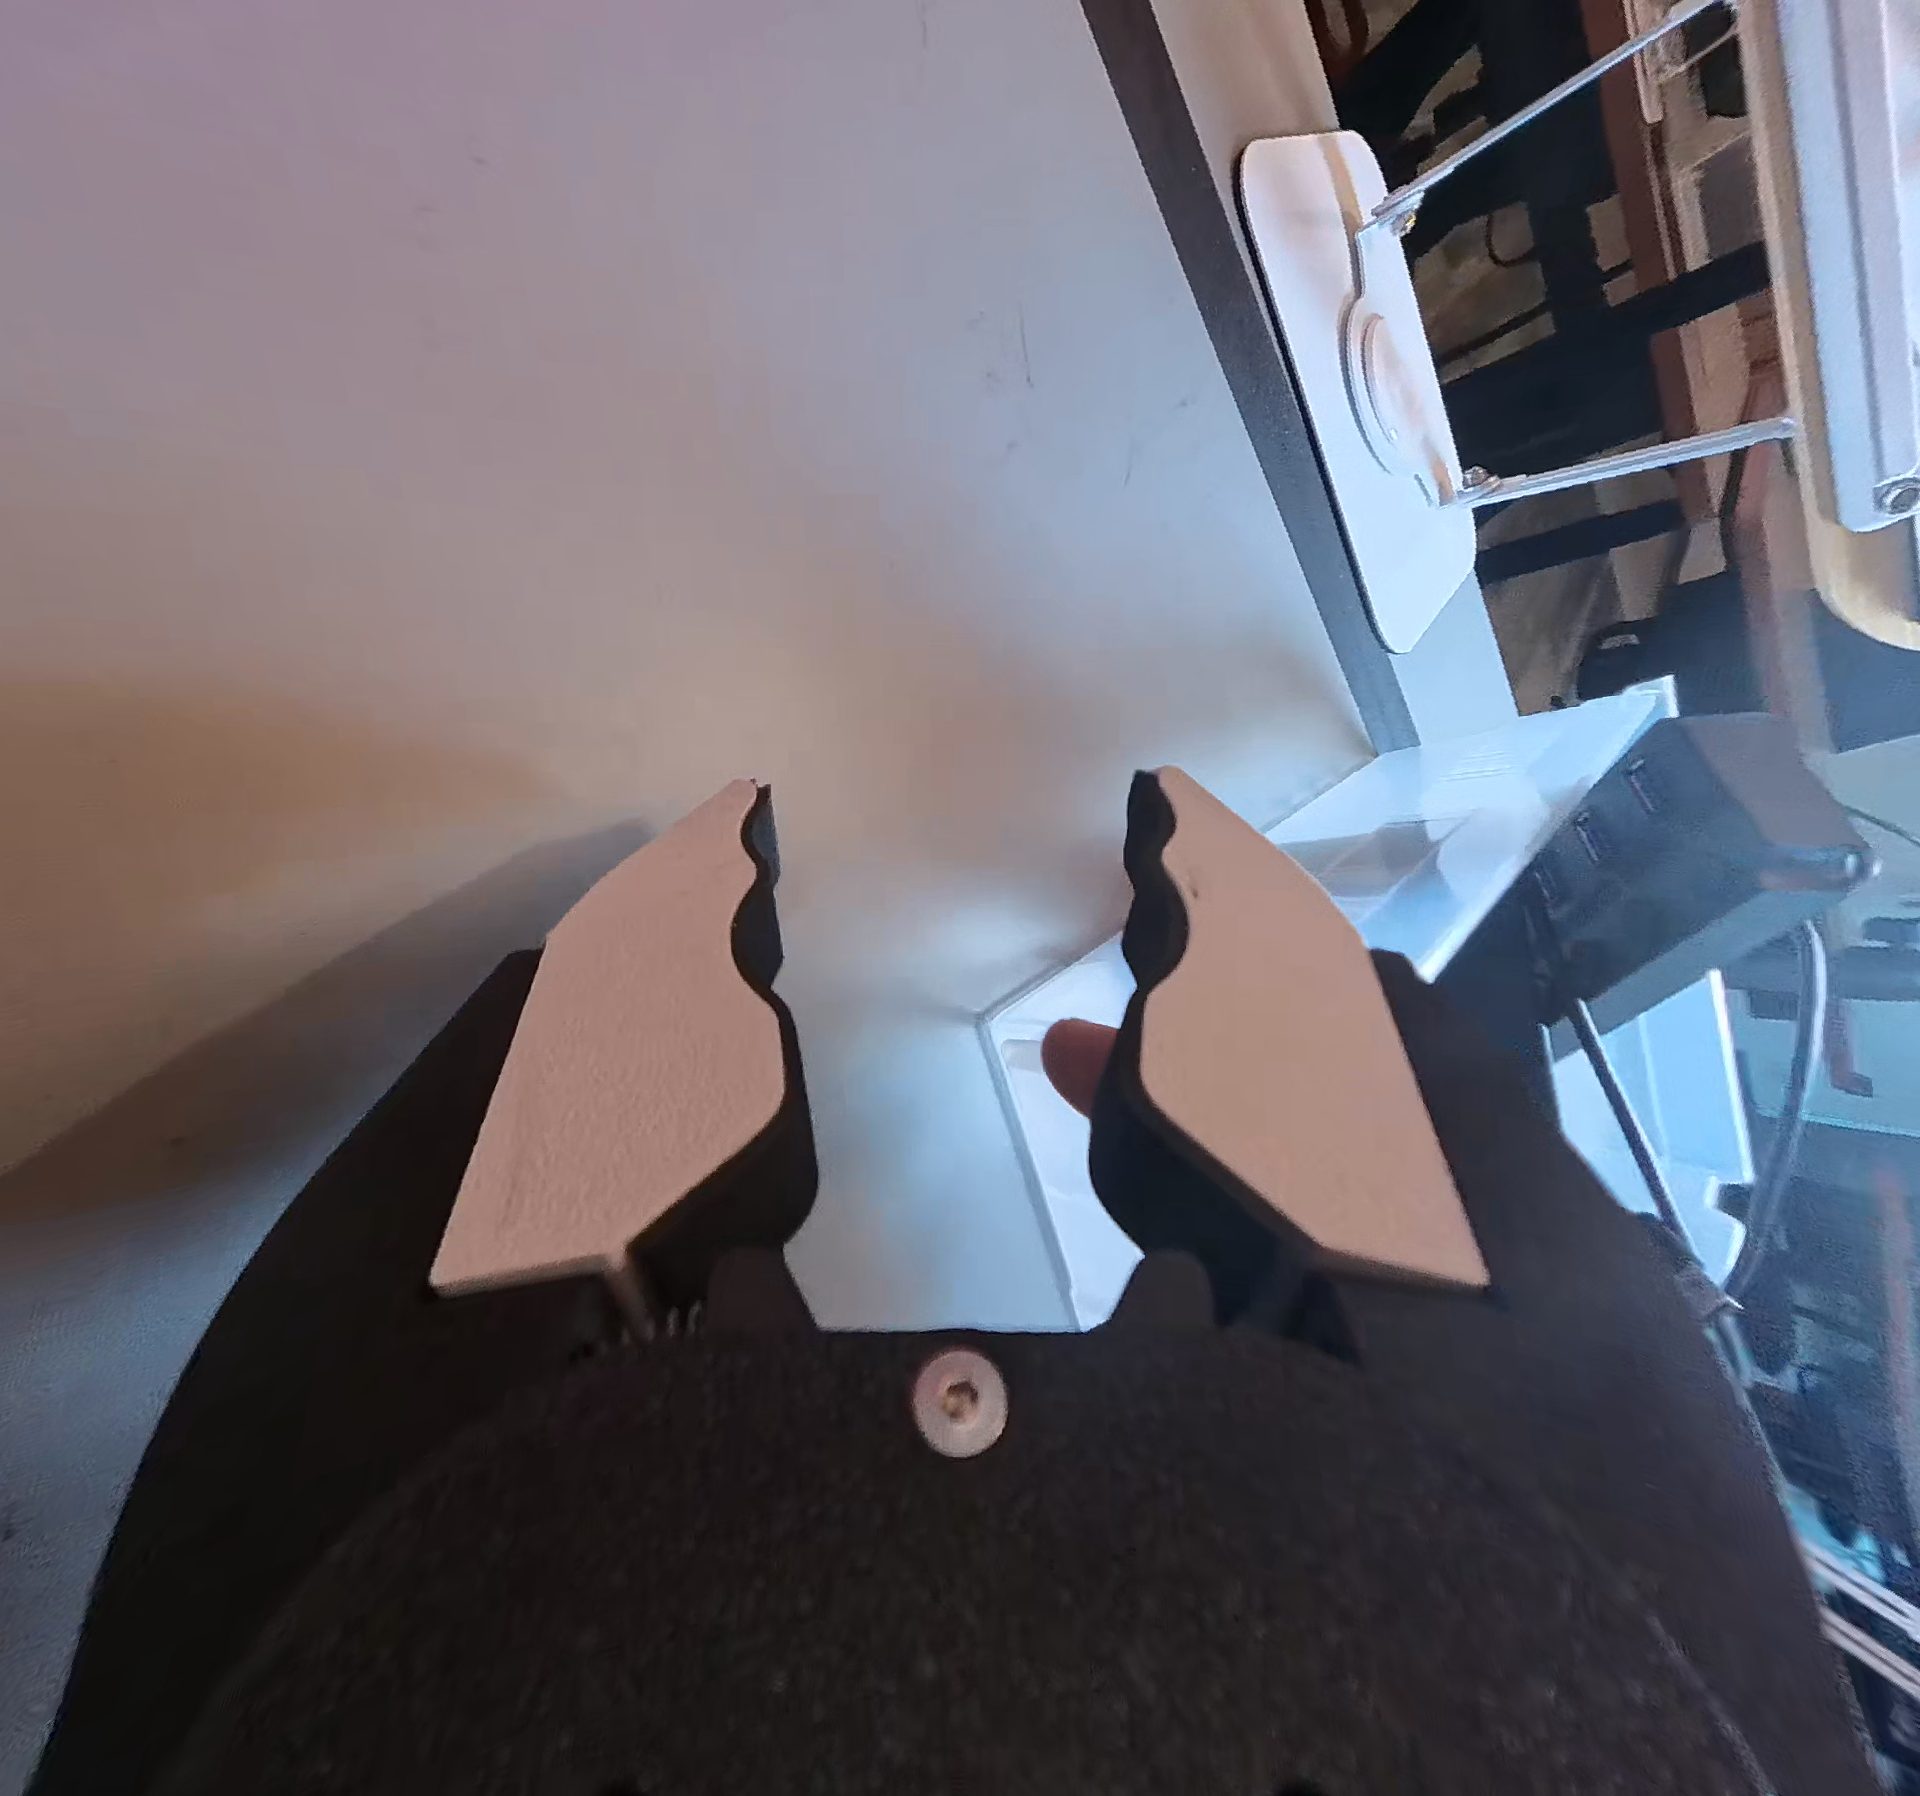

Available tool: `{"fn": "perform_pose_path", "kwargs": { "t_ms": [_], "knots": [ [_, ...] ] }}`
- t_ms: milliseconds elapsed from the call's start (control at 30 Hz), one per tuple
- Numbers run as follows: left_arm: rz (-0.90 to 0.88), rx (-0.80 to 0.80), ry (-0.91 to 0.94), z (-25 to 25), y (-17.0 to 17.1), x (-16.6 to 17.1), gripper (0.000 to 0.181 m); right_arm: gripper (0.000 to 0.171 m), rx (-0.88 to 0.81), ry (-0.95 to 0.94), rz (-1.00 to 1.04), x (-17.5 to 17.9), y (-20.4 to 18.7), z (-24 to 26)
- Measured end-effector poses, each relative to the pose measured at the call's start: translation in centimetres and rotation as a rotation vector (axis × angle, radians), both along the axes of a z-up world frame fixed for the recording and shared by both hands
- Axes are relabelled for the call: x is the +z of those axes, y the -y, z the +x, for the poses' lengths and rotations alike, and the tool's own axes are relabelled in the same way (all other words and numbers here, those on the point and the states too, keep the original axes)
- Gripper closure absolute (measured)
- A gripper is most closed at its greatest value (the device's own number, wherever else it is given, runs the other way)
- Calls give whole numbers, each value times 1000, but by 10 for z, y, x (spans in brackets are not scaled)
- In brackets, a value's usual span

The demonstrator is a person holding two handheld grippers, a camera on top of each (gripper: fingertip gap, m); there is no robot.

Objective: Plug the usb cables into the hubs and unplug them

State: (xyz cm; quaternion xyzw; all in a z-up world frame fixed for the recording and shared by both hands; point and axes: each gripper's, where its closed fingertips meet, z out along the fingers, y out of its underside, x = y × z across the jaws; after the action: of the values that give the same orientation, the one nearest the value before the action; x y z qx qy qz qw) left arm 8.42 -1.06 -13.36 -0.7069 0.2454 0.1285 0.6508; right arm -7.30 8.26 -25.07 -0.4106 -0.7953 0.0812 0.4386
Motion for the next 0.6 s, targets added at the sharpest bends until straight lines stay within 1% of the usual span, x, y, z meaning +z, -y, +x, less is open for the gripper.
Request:
{"fn": "perform_pose_path", "kwargs": {
  "t_ms": [167,300,367,467,600],
  "knots": [
    [36,48,134,-34,2,-4,145,106,-2,-32,-91,3,1,-2],
    [90,136,344,-78,11,1,144,105,-6,-99,-205,13,3,-4],
    [108,236,421,-108,17,3,140,104,-11,-142,-268,21,3,-4],
    [115,403,475,-149,31,1,132,103,-9,-197,-352,33,2,3],
    [108,607,503,-197,63,2,125,99,10,-261,-461,46,2,23]
  ]
}}
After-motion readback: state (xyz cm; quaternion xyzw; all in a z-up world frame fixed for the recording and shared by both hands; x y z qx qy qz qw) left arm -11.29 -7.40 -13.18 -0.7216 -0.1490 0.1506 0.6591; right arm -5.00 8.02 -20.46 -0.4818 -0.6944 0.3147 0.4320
